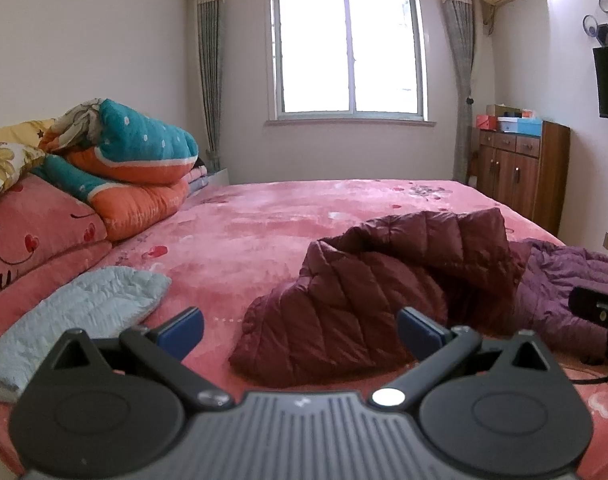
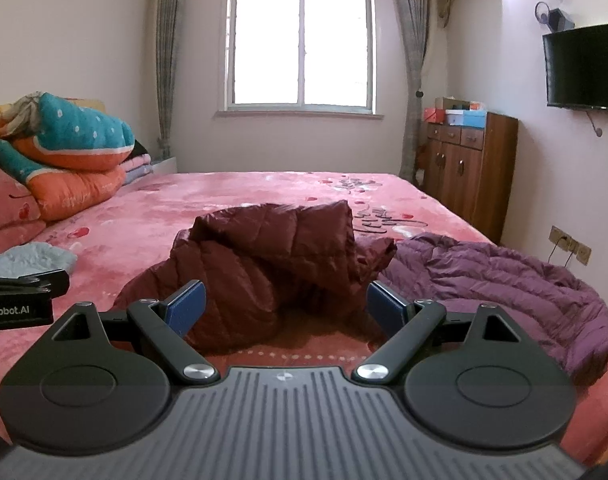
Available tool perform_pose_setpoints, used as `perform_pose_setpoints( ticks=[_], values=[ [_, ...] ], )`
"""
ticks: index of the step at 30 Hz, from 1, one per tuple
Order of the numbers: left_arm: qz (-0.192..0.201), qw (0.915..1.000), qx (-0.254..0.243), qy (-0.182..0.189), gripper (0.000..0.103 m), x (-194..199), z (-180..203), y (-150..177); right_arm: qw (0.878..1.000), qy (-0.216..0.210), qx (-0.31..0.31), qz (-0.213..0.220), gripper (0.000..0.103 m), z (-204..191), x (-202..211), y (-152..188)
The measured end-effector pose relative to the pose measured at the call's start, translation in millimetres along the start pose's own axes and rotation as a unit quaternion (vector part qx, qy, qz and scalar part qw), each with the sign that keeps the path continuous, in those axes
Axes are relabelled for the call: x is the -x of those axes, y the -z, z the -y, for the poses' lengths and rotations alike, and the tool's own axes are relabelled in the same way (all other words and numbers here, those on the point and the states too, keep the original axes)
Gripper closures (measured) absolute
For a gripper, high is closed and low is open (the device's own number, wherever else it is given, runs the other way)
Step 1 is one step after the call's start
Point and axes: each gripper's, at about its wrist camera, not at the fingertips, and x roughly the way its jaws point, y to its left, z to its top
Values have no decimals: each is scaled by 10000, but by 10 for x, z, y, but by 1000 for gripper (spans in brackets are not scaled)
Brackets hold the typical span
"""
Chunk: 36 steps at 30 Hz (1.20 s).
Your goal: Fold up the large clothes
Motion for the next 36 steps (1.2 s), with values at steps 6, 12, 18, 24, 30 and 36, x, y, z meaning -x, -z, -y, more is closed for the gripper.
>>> perform_pose_setpoints(
  ticks=[6, 12, 18, 24, 30, 36],
  values=[
    [-127, 9999, -19, 14, 1, -89, 15, 52, 9999, -41, -13, -120, 0, 13, -47, 48],
    [-292, 9996, -60, 28, 1, -202, 42, 121, 9996, -52, -57, -286, 0, 27, -128, 104],
    [-496, 9987, -91, 22, 1, -338, 72, 203, 9990, -40, -92, -432, 0, 27, -179, 172],
    [-650, 9978, -133, -1, 1, -466, 96, 269, 9982, -52, -144, -583, 0, 9, -267, 279],
    [-804, 9966, -154, -34, 1, -572, 124, 326, 9977, -57, -168, -660, 0, 29, -316, 350],
    [-940, 9954, -193, -36, 1, -663, 148, 380, 9966, -72, -184, -796, 0, 41, -358, 405]
  ],
)
